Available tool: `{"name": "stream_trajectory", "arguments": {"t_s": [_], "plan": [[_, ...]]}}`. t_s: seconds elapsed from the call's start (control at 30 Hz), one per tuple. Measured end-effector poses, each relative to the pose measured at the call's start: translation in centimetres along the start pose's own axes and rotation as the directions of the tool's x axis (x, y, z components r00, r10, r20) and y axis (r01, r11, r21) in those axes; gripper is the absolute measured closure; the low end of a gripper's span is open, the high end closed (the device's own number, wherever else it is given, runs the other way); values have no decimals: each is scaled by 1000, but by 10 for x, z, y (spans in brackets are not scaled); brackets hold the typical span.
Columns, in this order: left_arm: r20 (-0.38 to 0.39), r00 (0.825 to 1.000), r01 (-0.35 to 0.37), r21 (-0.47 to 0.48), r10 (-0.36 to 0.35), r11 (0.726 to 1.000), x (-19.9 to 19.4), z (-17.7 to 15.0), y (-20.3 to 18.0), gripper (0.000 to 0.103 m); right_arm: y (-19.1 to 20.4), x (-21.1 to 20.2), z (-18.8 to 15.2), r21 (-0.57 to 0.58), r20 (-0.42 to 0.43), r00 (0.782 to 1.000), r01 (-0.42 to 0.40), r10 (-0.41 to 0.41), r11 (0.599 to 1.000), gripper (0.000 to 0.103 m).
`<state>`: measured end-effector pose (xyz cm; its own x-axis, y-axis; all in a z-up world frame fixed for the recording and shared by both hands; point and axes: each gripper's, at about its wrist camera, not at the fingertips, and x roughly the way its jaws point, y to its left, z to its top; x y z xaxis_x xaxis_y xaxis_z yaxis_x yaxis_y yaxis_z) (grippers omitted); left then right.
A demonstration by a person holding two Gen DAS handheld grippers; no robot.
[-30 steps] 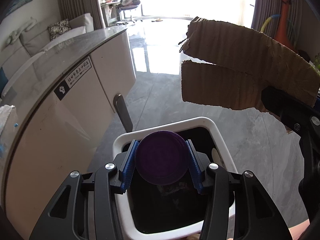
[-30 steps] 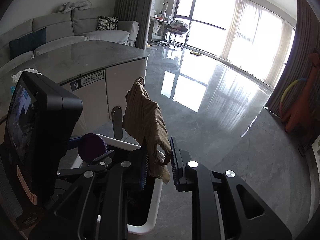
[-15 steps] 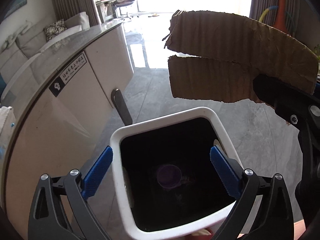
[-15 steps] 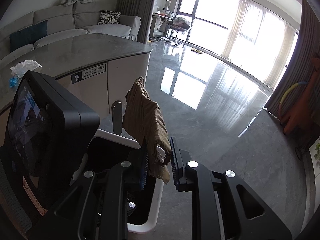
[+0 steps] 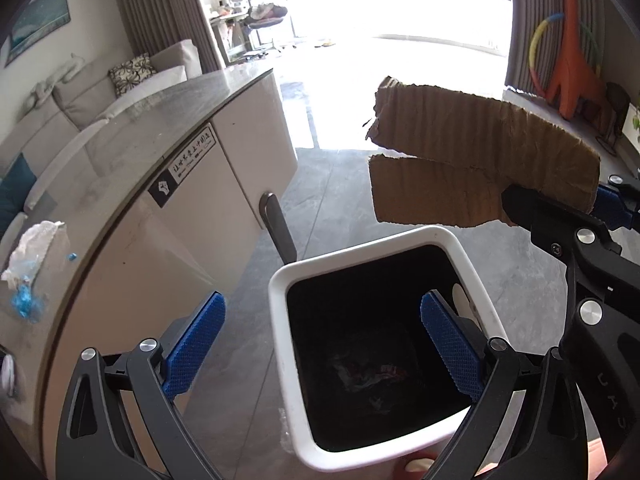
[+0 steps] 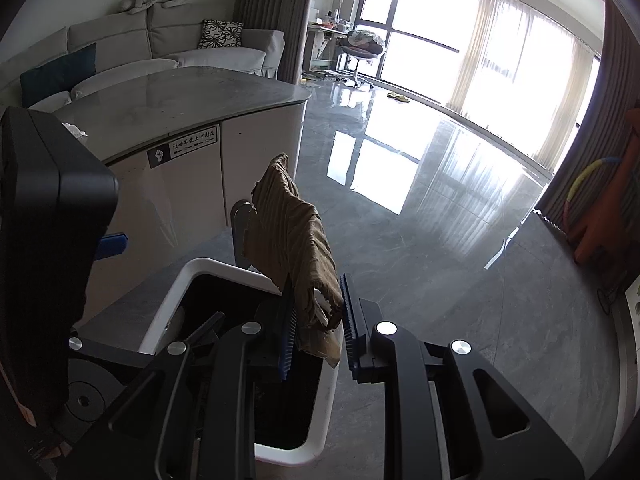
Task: Collect trash
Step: 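Open the left gripper to drop the purple cup into the bin while the right lowers the cardboard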
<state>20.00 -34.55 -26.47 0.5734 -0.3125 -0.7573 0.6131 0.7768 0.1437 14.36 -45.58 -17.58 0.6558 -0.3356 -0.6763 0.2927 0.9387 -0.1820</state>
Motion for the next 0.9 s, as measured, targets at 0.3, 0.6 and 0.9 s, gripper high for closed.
{"name": "stream_trajectory", "arguments": {"t_s": [0.3,0.6,0.9], "plan": [[35,997,-62,-78,65,995,-18,2,35,5,5,14,-2,33,-75,996,-50,52,998,80],[90,995,-35,-129,47,991,-33,16,41,5,27,35,-14,-49,-175,984,-55,46,997,79],[105,994,-9,-150,25,989,-38,18,44,5,13,50,-21,-6,-240,970,-50,47,999,70]]}}
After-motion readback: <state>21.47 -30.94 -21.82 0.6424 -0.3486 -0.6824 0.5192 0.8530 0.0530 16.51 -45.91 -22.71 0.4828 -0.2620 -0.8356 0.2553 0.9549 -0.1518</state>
